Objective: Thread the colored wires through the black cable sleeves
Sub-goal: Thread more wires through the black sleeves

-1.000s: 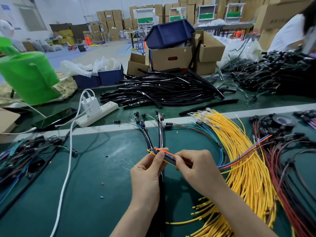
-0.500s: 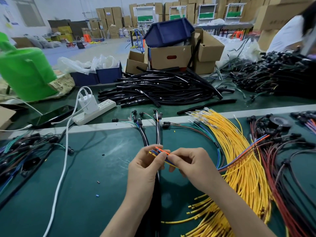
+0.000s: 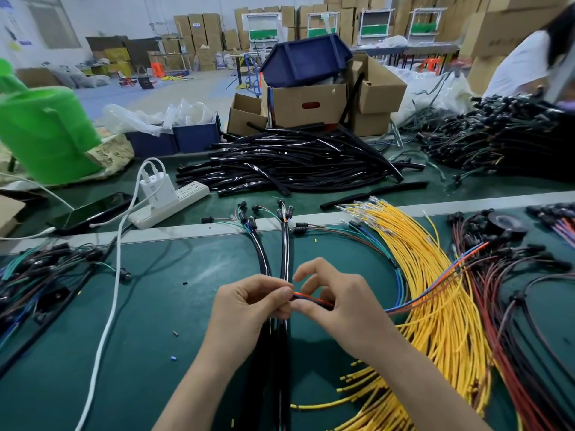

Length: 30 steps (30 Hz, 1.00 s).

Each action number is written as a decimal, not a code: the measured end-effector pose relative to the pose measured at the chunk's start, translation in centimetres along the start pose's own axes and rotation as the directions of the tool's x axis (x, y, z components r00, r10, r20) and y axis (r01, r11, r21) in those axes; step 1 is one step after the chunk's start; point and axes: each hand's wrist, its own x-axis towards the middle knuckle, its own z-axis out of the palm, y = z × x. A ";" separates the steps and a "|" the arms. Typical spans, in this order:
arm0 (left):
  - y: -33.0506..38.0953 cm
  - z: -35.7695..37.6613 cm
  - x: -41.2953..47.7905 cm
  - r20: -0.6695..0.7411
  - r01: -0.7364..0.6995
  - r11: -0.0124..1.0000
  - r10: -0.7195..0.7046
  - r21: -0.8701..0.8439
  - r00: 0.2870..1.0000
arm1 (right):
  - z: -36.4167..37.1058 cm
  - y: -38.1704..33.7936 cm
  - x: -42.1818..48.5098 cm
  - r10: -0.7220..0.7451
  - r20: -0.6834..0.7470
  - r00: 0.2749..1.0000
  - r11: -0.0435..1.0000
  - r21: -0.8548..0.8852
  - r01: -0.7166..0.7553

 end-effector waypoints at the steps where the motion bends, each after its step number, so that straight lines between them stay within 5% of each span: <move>1: 0.0 -0.1 0.0 0.011 0.015 1.000 -0.015 0.000 1.000 | 0.0 0.0 0.0 -0.004 0.006 1.000 1.000 -0.003 0.004; 9: -0.2 0.1 -0.1 0.035 0.083 0.996 -0.084 0.030 0.996 | -0.6 0.0 0.1 -0.024 0.041 0.999 0.999 -0.045 0.025; 17: 0.9 -0.4 -0.5 0.155 0.058 0.994 -0.044 -0.091 0.987 | -1.2 -0.3 -0.1 0.037 -0.084 0.996 0.995 0.094 -0.029; 21: 2.0 -0.3 1.6 0.205 0.009 0.995 -0.029 0.095 0.978 | -1.3 0.0 0.0 0.057 -0.092 0.994 0.992 0.120 -0.046; 26: 3.9 -0.4 7.7 0.476 0.084 0.918 -0.277 0.388 0.835 | -0.7 1.4 0.3 0.053 -0.216 0.975 0.999 0.025 -0.048; 30: 2.9 2.8 15.3 0.298 -0.177 0.755 -0.025 0.631 0.954 | 0.3 2.8 0.6 0.003 -0.175 0.984 0.991 -0.134 -0.027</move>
